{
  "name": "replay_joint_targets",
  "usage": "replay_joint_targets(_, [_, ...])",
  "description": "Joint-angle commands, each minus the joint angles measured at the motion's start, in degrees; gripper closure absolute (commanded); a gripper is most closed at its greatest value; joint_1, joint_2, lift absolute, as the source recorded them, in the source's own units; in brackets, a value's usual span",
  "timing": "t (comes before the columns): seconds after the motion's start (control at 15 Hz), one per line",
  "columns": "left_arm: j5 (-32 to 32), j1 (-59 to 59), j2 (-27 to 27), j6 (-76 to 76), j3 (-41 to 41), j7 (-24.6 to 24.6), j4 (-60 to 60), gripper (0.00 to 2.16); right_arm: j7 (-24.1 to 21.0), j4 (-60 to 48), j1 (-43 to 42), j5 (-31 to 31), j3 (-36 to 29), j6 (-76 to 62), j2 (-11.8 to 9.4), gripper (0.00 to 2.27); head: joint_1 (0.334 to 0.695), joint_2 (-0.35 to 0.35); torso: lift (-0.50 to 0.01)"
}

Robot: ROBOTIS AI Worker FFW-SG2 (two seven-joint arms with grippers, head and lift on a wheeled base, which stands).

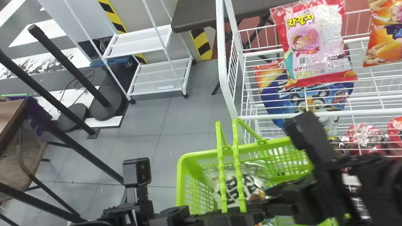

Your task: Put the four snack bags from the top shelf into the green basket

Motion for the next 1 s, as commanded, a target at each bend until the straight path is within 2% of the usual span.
replay_joint_targets(0.0, [0.01, 0.05, 0.05, 0.00, 0.02, -0.57, 0.02, 2.15, 0.92, -7.43, 2.35, -0.45, -7.00, 4.97, -1.68, 0.06, 0.695, 0.350, 0.000])
replay_joint_targets(0.07, [0.09, 0.05, 0.14, 0.00, 0.11, -0.57, 0.02, 2.15, 2.59, -10.34, 3.93, -0.80, -11.48, 6.38, -1.77, 0.06, 0.695, 0.350, 0.000])
replay_joint_targets(0.2, [0.09, 0.05, 0.14, 0.00, 0.20, -0.57, 0.02, 2.15, 2.94, -13.85, 5.07, -0.63, -19.04, 5.32, -1.77, 0.06, 0.695, 0.350, 0.000])
replay_joint_targets(0.4, [0.27, 0.05, 0.05, 0.00, 0.20, -0.57, 0.02, 2.15, 2.86, -10.16, 1.38, 0.87, -26.07, -2.23, -1.77, 0.06, 0.695, 0.225, 0.000])
replay_joint_targets(0.47, [0.27, 0.05, 0.05, 0.00, 0.20, -0.57, 0.02, 2.15, 2.59, -7.43, -0.47, 2.10, -26.42, -4.87, -1.77, 0.06, 0.695, 0.183, 0.000])
replay_joint_targets(0.53, [0.27, 0.05, 0.05, 0.00, 0.20, -0.57, 0.02, 2.15, 2.07, -4.18, -2.49, 3.50, -26.42, -7.86, -1.77, 0.06, 0.695, 0.106, 0.000])
replay_joint_targets(0.6, [0.27, 0.14, -0.04, 0.00, 0.20, -0.57, 0.02, 2.15, 1.89, -1.02, -4.16, 4.03, -26.34, -10.32, -1.77, 0.06, 0.695, 0.080, 0.000])
replay_joint_targets(0.8, [0.36, 0.31, -0.12, 0.00, 0.46, -0.57, 0.02, 2.15, 1.71, 10.58, -10.05, 6.14, -24.84, -21.22, -1.77, 0.07, 0.695, 0.033, 0.000])
replay_joint_targets(0.93, [0.36, 0.40, -0.12, 0.00, 0.28, -0.57, 0.02, 2.15, 1.36, 18.76, -14.09, 6.49, -23.88, -29.83, -1.59, 0.07, 0.695, 0.025, 0.000])
